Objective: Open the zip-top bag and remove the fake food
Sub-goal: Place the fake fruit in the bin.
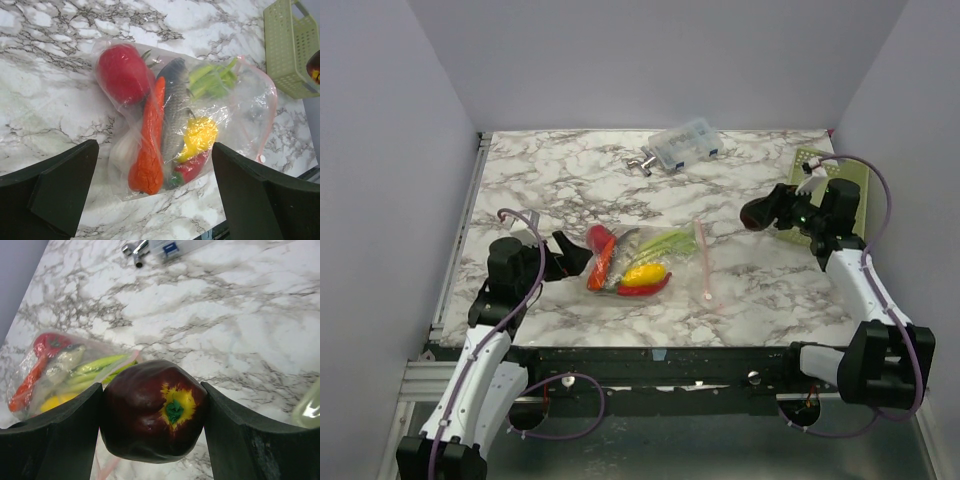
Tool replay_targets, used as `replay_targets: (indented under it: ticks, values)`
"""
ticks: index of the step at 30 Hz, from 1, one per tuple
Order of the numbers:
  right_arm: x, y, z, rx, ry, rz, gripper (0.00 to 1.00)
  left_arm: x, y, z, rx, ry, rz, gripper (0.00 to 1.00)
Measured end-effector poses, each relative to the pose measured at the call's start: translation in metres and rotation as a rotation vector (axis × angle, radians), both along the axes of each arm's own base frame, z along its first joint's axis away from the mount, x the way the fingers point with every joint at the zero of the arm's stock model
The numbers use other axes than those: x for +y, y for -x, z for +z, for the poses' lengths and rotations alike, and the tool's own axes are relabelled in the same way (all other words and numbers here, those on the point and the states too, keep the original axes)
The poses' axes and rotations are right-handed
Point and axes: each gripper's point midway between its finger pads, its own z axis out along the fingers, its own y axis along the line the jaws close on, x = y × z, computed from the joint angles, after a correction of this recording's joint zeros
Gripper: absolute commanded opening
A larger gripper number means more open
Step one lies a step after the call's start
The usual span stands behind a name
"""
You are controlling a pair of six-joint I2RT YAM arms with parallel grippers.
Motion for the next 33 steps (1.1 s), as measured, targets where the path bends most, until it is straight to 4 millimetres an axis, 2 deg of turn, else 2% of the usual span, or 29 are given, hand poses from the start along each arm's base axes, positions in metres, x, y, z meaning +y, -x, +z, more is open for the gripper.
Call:
replay_targets:
  ticks: [7, 13, 18, 25, 33]
  values:
    - [-0.06, -0.012, 0.003, 0.0, -0.024, -0.185, 0.47, 0.004, -0.001, 0.032, -0.072, -0.025, -0.017, 0.99]
    - [-0.099, -0.028, -0.01, 0.043, -0.007, -0.327, 0.49, 0.006, 0.002, 0.048, -0.126, -0.119, -0.08, 0.99]
    - [-0.122, -0.045, -0.022, 0.08, 0.017, -0.416, 0.51, 0.008, 0.006, 0.044, -0.138, -0.163, -0.1, 0.99]
    - [-0.151, -0.071, -0.039, 0.127, 0.048, -0.508, 0.55, 0.014, 0.008, 0.048, -0.178, -0.206, -0.09, 0.99]
    - [-0.178, -0.074, -0.055, 0.167, 0.067, -0.588, 0.63, 0.015, 0.009, 0.049, -0.188, -0.215, -0.091, 0.99]
